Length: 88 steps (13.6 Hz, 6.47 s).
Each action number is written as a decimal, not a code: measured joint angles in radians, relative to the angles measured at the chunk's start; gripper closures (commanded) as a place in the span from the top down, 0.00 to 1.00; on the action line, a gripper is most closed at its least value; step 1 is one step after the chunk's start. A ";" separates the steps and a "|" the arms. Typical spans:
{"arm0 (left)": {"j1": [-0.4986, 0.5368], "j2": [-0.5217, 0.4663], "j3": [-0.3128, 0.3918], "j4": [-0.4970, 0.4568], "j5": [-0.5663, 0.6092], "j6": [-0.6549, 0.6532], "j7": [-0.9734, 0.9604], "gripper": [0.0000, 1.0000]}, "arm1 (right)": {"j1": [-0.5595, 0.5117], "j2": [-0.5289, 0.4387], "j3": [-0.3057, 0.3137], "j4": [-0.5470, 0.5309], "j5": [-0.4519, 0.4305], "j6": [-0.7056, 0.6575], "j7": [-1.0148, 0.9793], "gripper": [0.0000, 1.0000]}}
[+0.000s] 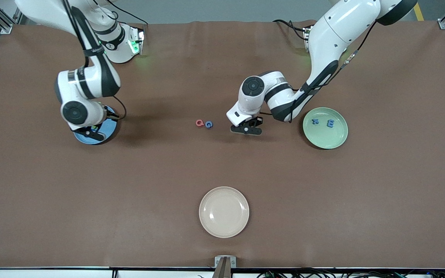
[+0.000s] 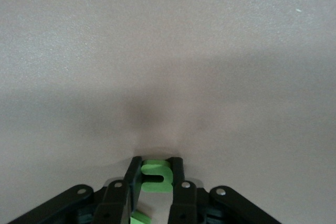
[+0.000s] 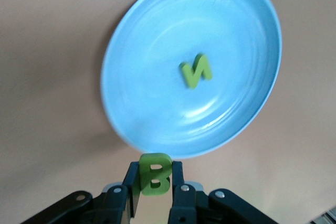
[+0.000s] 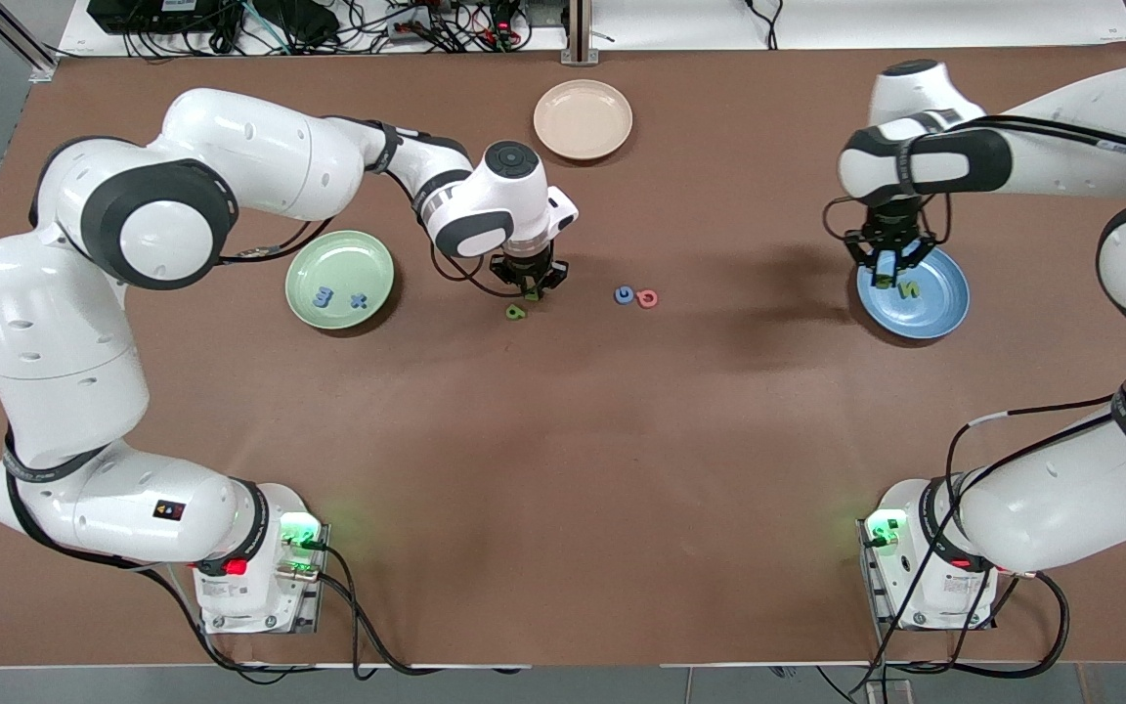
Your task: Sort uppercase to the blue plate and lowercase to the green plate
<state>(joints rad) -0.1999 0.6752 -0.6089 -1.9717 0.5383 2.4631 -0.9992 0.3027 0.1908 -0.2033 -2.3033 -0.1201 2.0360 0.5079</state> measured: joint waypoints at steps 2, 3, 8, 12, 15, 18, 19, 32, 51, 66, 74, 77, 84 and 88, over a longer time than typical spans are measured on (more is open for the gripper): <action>0.005 0.000 0.000 0.002 0.001 0.000 -0.001 0.13 | -0.064 0.000 0.000 -0.006 0.000 0.032 -0.079 0.73; 0.012 -0.003 0.000 0.005 0.004 0.000 -0.001 0.13 | -0.082 0.000 0.000 -0.007 0.000 0.037 -0.098 1.00; 0.090 -0.084 -0.022 0.000 0.011 -0.063 0.013 0.14 | -0.083 -0.001 0.017 -0.008 0.024 0.040 -0.068 1.00; 0.400 -0.161 -0.267 -0.108 0.011 -0.175 0.139 0.14 | 0.088 -0.051 0.028 -0.002 0.099 0.056 0.224 1.00; 0.716 -0.172 -0.483 -0.210 0.023 -0.224 0.250 0.14 | 0.286 -0.077 0.036 0.010 0.103 0.091 0.531 1.00; 0.890 -0.172 -0.540 -0.286 0.099 -0.225 0.312 0.14 | 0.392 -0.078 0.038 0.012 0.151 0.150 0.652 1.00; 0.919 -0.172 -0.540 -0.305 0.124 -0.224 0.319 0.14 | 0.406 -0.078 0.038 0.012 0.166 0.165 0.665 1.00; 1.118 -0.088 -0.536 -0.388 0.366 -0.151 0.372 0.43 | 0.603 0.231 0.037 0.227 0.181 0.486 1.347 1.00; 0.748 -0.085 -0.600 -0.268 0.262 -0.147 0.045 0.97 | 0.692 0.356 0.033 0.282 0.253 0.429 1.393 0.90; 0.320 0.038 -0.312 -0.152 0.299 -0.053 0.038 0.78 | 0.689 0.356 0.014 0.283 0.253 0.412 1.363 0.68; 0.256 0.040 -0.260 -0.136 0.299 -0.040 0.036 0.72 | 0.687 0.355 0.009 0.287 0.253 0.411 1.360 0.44; 0.257 0.045 -0.259 -0.141 0.299 -0.040 0.036 0.64 | 0.687 0.351 0.009 0.288 0.253 0.407 1.359 0.27; 0.257 0.050 -0.258 -0.146 0.299 -0.040 0.036 0.54 | 0.687 0.343 0.008 0.290 0.253 0.402 1.356 0.00; 0.259 0.048 -0.257 -0.147 0.299 -0.040 0.036 0.42 | 0.671 0.313 -0.001 0.296 0.253 0.289 1.247 0.00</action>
<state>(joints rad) 0.0592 0.7237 -0.8660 -2.1183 0.8376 2.4234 -0.9633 0.9737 0.5040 -0.2039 -2.0074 0.1329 2.3249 1.7548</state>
